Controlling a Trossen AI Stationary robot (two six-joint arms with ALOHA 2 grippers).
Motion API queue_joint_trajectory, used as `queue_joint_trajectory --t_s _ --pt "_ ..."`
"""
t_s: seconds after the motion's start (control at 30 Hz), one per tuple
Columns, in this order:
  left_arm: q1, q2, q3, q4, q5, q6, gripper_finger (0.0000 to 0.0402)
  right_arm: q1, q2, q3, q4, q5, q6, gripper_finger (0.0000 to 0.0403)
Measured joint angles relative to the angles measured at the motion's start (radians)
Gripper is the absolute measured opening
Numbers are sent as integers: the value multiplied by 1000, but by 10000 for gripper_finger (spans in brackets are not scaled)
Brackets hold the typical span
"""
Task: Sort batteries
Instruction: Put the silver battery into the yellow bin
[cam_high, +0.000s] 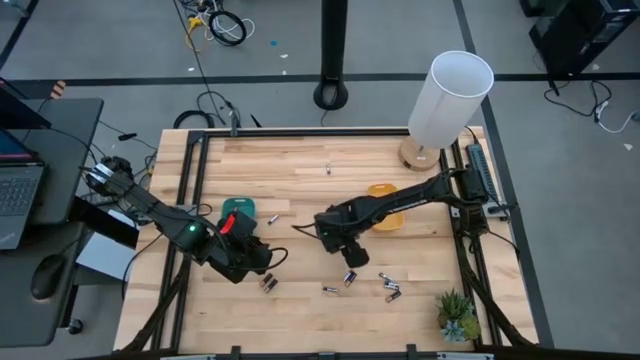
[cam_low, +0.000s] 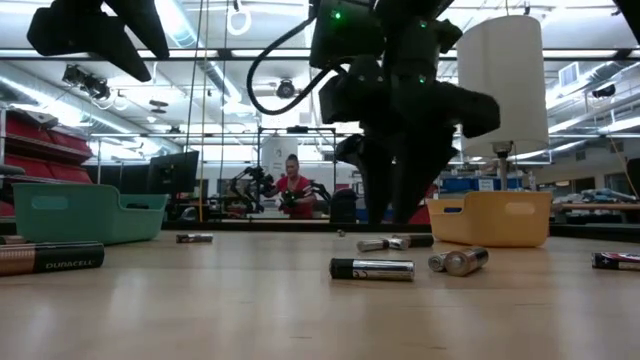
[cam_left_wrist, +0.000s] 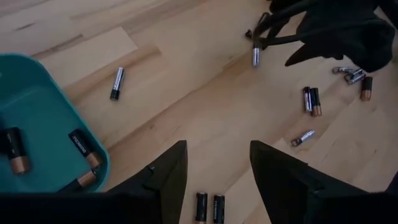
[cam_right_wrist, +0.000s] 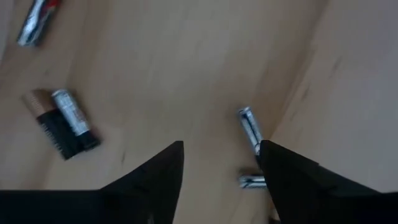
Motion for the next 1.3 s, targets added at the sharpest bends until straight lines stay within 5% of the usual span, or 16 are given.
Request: queue_joint_trajectory --t_s 0.57,0.87,1.3 --pt "0 0 0 9 -4 -3 186 -17 -7 -218 307 27 1 162" --pt "0 0 0 10 -3 -9 186 -17 -9 -250 347 10 -73 20" --pt "0 0 0 -2 -20 3 186 -33 -26 -110 194 13 -70 21"
